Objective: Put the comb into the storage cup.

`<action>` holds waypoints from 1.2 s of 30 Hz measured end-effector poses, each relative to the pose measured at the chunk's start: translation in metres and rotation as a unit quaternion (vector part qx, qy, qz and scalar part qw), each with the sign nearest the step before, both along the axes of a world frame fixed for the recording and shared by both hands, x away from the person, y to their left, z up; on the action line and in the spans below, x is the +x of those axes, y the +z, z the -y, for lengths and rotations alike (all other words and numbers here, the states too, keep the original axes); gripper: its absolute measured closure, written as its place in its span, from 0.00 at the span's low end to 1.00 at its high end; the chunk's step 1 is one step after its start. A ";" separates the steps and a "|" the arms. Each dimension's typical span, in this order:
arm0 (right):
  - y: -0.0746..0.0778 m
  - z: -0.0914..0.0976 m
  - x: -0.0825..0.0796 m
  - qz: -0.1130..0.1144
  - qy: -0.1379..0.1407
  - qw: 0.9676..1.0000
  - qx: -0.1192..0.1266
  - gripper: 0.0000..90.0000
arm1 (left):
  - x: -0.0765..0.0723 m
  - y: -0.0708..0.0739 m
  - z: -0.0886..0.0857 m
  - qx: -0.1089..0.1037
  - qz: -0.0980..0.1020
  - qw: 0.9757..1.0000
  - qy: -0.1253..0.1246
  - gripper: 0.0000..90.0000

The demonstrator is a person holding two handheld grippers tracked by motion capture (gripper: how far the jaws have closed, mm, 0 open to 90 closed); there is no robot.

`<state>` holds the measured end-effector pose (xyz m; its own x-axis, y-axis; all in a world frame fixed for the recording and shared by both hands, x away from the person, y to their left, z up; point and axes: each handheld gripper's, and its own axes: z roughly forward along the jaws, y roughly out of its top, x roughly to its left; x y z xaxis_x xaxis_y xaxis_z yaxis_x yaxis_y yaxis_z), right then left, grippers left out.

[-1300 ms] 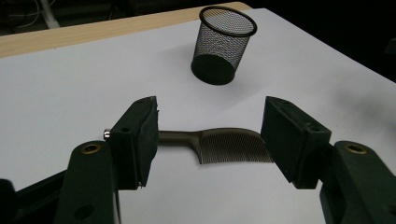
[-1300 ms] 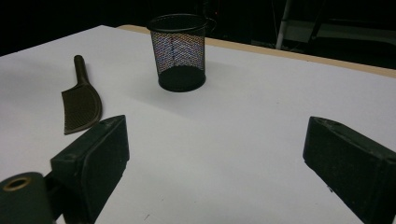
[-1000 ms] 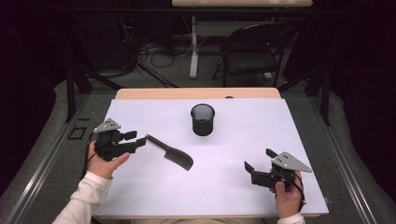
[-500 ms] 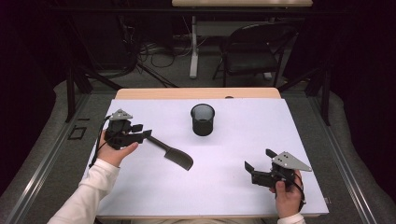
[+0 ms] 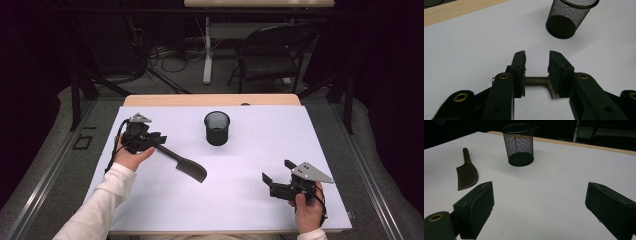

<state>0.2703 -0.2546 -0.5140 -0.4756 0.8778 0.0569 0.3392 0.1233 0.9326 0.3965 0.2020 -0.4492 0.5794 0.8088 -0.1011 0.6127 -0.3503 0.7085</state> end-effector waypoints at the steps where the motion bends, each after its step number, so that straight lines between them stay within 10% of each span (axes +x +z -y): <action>1: 0.000 0.000 0.000 -0.001 0.000 1.000 -0.001 0.09 | 0.001 -0.001 0.001 0.000 -0.002 1.000 0.003 0.77; 36: -0.002 0.001 0.002 -0.010 0.003 1.000 -0.001 0.11 | 0.034 -0.027 0.004 0.027 -0.031 0.997 0.067 1.00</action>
<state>0.2726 -0.2557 -0.5163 -0.4803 0.8747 0.0645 0.3565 0.1275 0.9256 0.4303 0.1982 -0.4758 0.4591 0.8841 -0.0874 0.6990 -0.2987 0.6497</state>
